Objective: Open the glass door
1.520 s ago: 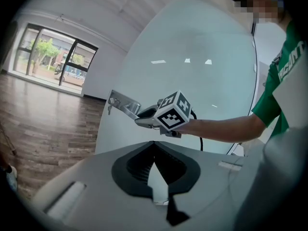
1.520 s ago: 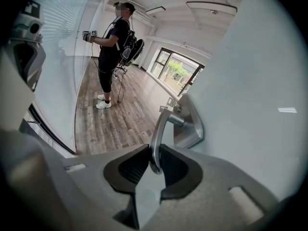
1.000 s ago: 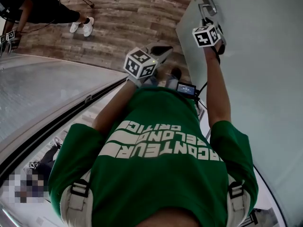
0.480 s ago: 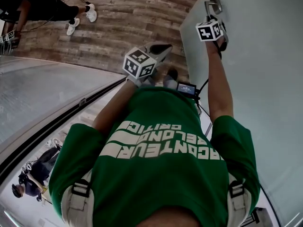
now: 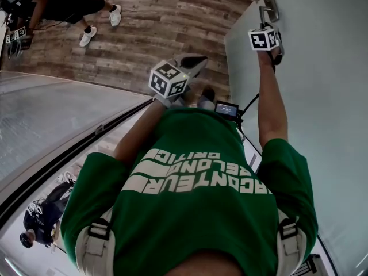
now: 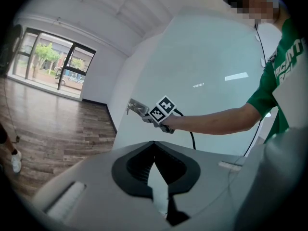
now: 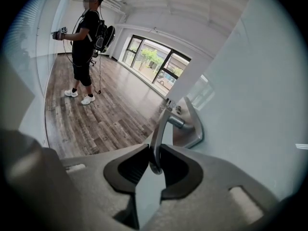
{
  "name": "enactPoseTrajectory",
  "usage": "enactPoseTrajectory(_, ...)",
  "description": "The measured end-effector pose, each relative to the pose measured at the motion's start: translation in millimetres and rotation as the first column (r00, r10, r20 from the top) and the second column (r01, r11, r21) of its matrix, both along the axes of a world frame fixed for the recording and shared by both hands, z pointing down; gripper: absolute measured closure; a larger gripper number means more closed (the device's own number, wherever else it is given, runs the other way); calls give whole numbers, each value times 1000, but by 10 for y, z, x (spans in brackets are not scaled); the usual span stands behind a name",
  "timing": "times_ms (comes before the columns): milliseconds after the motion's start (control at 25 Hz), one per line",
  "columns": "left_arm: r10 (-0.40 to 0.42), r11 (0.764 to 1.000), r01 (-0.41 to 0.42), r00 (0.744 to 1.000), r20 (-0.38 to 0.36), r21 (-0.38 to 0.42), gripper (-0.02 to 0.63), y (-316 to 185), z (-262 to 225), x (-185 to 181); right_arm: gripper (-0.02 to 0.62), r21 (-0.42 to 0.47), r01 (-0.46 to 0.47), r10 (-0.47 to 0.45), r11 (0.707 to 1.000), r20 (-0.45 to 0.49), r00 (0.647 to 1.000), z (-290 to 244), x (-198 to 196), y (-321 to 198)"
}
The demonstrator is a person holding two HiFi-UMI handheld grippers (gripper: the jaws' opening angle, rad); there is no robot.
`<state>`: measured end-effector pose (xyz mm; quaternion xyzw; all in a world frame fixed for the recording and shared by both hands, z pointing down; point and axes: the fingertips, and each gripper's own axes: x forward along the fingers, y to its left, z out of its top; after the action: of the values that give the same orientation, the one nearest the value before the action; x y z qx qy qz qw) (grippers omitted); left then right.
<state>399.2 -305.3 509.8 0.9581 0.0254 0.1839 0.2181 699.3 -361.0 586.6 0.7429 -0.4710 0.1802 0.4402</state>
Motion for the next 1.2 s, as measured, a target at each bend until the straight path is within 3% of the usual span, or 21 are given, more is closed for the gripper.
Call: enactPoseTrajectory(1200, 63, 998, -63, 998, 11, -10, 589, -140, 19, 521, 535, -13, -166, 166, 986, -7, 986, 16, 1104, 365)
